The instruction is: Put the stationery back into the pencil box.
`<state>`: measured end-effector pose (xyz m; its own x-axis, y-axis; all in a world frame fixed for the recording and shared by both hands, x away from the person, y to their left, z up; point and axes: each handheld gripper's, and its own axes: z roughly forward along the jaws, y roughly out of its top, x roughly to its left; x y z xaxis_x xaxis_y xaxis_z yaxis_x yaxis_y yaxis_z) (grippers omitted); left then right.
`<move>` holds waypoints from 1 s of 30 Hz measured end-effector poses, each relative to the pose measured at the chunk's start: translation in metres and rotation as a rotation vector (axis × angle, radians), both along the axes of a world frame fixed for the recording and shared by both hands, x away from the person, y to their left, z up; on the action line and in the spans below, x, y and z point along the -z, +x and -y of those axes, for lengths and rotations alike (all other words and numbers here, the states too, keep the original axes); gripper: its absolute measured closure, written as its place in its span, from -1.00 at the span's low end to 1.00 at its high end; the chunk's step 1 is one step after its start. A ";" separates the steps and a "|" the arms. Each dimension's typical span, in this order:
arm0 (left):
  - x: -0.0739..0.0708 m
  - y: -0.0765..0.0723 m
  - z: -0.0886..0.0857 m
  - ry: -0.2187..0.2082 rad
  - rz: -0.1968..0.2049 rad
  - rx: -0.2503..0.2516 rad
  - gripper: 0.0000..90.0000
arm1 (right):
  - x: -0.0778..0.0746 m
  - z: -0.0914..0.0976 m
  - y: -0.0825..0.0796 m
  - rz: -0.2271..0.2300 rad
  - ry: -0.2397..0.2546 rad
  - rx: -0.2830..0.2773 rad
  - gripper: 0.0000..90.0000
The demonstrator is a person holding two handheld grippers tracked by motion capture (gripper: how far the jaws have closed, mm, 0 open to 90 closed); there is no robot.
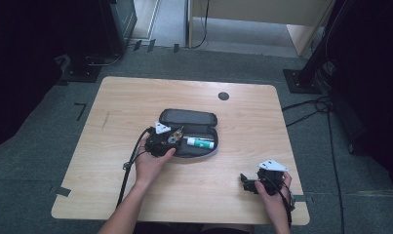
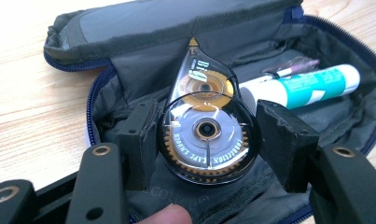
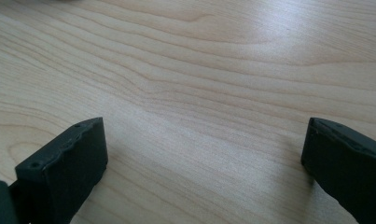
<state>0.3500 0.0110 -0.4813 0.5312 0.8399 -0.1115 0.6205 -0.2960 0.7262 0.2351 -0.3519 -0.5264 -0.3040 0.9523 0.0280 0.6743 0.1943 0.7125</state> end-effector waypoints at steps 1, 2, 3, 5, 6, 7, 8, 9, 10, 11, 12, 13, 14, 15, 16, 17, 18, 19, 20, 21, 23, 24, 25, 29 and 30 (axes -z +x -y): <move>0.001 0.000 0.000 0.005 -0.003 0.003 -0.06 | 0.000 0.000 0.000 0.000 0.000 0.000 -1.00; 0.001 0.000 0.001 0.006 -0.005 0.002 -0.06 | 0.000 0.000 0.000 -0.001 -0.001 0.000 -1.00; 0.002 0.000 0.002 0.007 -0.007 0.005 -0.06 | 0.000 0.000 0.000 -0.001 -0.001 0.000 -1.00; 0.002 0.000 0.003 0.010 -0.012 0.007 -0.06 | 0.000 0.000 0.000 -0.001 -0.001 0.000 -1.00; 0.002 0.000 0.003 0.010 -0.012 0.007 -0.06 | 0.000 0.000 0.000 -0.001 -0.001 0.000 -1.00; 0.003 0.000 0.003 0.023 -0.016 0.006 -0.07 | 0.000 0.000 0.000 -0.001 -0.001 0.000 -1.00; 0.004 0.000 0.004 0.025 -0.022 0.007 -0.07 | 0.000 0.000 0.000 -0.001 -0.001 0.000 -1.00; 0.004 0.000 0.004 0.029 -0.028 0.007 -0.07 | 0.000 0.000 0.000 -0.001 -0.001 0.000 -1.00; 0.005 0.000 0.004 0.035 -0.031 0.003 -0.07 | 0.000 0.000 0.000 -0.001 -0.001 -0.001 -1.00; 0.005 0.000 0.004 0.038 -0.034 0.001 -0.07 | 0.000 0.000 0.000 -0.001 -0.001 -0.001 -1.00; 0.005 -0.001 0.003 0.034 -0.034 -0.003 -0.07 | 0.000 0.000 0.000 -0.001 -0.001 0.000 -1.00; 0.005 -0.001 0.003 0.027 -0.034 -0.005 -0.08 | 0.000 0.000 0.000 -0.001 -0.001 -0.001 -1.00; 0.004 -0.001 0.002 0.015 -0.035 -0.009 -0.12 | 0.000 0.000 0.000 -0.001 -0.001 -0.001 -1.00; 0.003 -0.001 0.001 0.004 -0.036 -0.004 -0.17 | 0.000 0.000 0.000 -0.001 -0.002 -0.002 -1.00; 0.002 -0.002 0.000 -0.011 -0.030 -0.002 -0.22 | 0.000 0.000 0.000 -0.001 -0.001 0.000 -1.00; 0.000 -0.003 0.000 -0.014 -0.026 -0.003 -0.29 | 0.000 0.000 0.000 -0.001 -0.001 -0.001 -1.00; -0.002 -0.003 -0.001 -0.018 -0.024 -0.001 -0.34 | 0.000 0.000 0.000 -0.001 -0.001 -0.001 -1.00; -0.004 -0.004 -0.002 -0.028 -0.024 -0.003 -0.42 | 0.000 0.000 0.000 -0.001 -0.002 -0.002 -1.00; -0.005 -0.005 -0.003 -0.034 -0.023 -0.006 -0.53 | 0.000 0.000 0.000 -0.001 -0.002 -0.002 -1.00; -0.007 -0.006 -0.005 -0.042 -0.019 -0.006 -0.64 | 0.000 0.000 0.000 -0.001 -0.002 -0.001 -1.00; -0.010 -0.010 -0.009 -0.060 -0.008 -0.001 -0.70 | 0.000 0.000 0.000 -0.001 -0.002 -0.002 -1.00; -0.012 -0.012 -0.011 -0.068 -0.004 0.002 -0.75 | 0.000 0.000 0.000 -0.001 -0.002 -0.002 -1.00; -0.013 -0.015 -0.014 -0.077 0.000 0.012 -0.83 | 0.000 0.000 0.000 -0.001 -0.002 -0.002 -1.00; -0.017 -0.025 -0.028 -0.111 0.018 0.012 -0.98 | 0.000 0.000 0.000 -0.001 -0.002 -0.001 -1.00; -0.018 -0.028 -0.032 -0.122 0.021 0.004 -0.98 | 0.000 0.000 0.000 -0.001 -0.002 -0.002 -1.00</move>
